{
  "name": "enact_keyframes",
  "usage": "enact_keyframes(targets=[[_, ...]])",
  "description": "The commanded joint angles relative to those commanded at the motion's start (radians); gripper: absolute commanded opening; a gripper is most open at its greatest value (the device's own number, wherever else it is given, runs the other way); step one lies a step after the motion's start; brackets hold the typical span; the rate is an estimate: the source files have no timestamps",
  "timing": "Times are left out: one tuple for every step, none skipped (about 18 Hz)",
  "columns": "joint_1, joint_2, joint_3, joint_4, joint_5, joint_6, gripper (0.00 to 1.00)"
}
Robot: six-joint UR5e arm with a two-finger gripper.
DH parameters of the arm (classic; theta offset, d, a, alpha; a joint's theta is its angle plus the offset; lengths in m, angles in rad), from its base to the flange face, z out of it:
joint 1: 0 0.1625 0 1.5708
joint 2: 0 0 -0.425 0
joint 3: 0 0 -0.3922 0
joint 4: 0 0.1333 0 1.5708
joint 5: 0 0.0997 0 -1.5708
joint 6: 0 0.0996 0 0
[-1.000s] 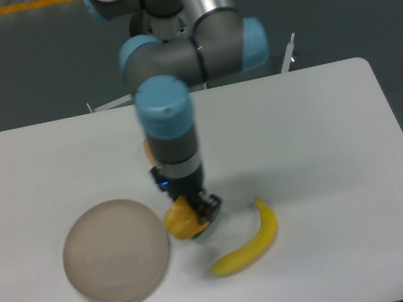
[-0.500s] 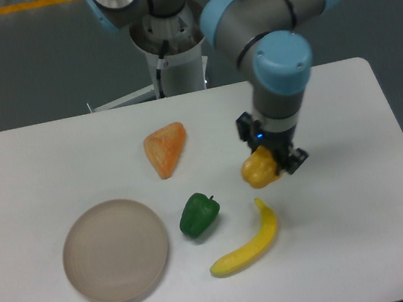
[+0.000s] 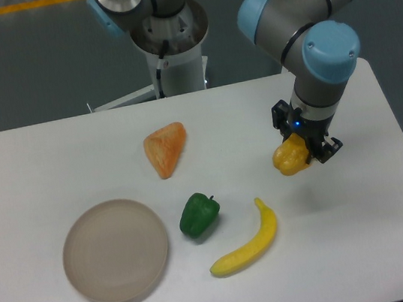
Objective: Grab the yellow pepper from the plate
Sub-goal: 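Lift the yellow pepper off the plate and carry it up beside the banana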
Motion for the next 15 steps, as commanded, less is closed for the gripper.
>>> enact_keyframes(targets=[[0.0, 0.0, 0.0, 0.002, -0.002, 0.0, 0.24], [0.0, 0.0, 0.0, 0.002, -0.005, 0.002, 0.24], [0.0, 0.0, 0.003, 0.002, -0.006, 0.009, 0.24], [0.002, -0.002, 0.002, 0.002, -0.008, 0.038, 0.24], [0.002, -0.002, 0.002, 0.002, -0.008, 0.061, 0.24], [0.002, -0.002, 0.0, 0.002, -0.005, 0.066, 0.25], [0.002, -0.002, 0.0, 0.002, -0.005, 0.067, 0.25], [0.0, -0.003, 0.0, 0.005, -0.005, 0.068, 0.25], [0.0, -0.003, 0.0, 0.009, -0.005, 0.068, 0.25], [0.0, -0.003, -0.002, 0.015, -0.005, 0.068, 0.25], [0.0, -0.003, -0.002, 0.015, -0.005, 0.068, 0.25], [0.0, -0.003, -0.002, 0.017, -0.005, 0.068, 0.25], [0.0, -0.003, -0.002, 0.017, -0.003, 0.068, 0.25], [-0.002, -0.003, -0.002, 0.017, -0.003, 0.068, 0.25], [-0.002, -0.003, -0.002, 0.017, -0.002, 0.066, 0.25]])
